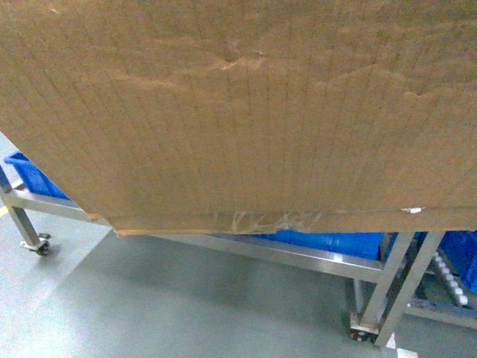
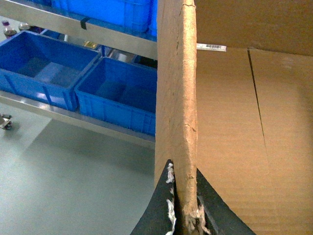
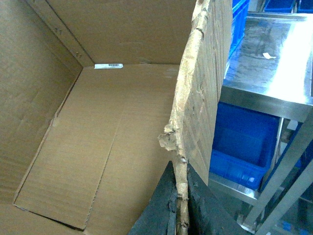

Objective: Sort boxes to right shelf from conveyor

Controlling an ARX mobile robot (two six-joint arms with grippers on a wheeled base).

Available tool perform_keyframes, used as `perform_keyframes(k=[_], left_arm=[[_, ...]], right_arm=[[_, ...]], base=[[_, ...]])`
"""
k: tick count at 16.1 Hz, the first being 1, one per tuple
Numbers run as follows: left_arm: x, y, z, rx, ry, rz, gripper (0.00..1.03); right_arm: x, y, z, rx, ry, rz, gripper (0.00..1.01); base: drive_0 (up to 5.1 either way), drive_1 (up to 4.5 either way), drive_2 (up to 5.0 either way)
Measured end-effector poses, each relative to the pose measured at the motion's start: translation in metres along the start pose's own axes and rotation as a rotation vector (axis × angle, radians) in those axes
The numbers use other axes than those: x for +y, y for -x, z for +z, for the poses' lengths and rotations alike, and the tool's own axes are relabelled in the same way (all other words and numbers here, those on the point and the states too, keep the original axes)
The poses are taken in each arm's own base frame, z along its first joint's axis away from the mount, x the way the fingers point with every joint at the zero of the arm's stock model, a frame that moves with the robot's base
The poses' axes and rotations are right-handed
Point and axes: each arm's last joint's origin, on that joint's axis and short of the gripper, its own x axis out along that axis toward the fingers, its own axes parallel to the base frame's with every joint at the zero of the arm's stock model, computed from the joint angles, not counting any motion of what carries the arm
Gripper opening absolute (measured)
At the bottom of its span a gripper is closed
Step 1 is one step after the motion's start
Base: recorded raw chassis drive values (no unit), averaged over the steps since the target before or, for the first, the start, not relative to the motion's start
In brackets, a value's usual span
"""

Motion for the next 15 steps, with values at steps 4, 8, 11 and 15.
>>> perform_keyframes(k=[4, 8, 11, 15], left_arm=[[0.0, -0.0001, -0.0001, 0.0, 0.0, 0.0, 0.02], [0.0, 0.0, 0.0, 0.0, 0.0, 0.0, 0.02], [0.0, -0.0001, 0.0, 0.0, 0.0, 0.0, 0.02], [0.0015, -0.0004, 0.0003, 0.001, 0.001, 0.006, 0.02]], right_arm=[[0.0, 0.0, 0.0, 0.0, 0.0, 0.0, 0.02], [0.0, 0.0, 0.0, 0.0, 0.0, 0.0, 0.02], [-0.0001, 0.0001, 0.0001, 0.0, 0.0, -0.001, 0.02], [0.0008, -0.0001, 0.0001, -0.002, 0.001, 0.007, 0.02]], base=[[-1.0, -1.04, -1.0], [-1.1, -1.07, -1.1], [-1.1, -1.07, -1.1], [1.8, -2.41, -1.3]])
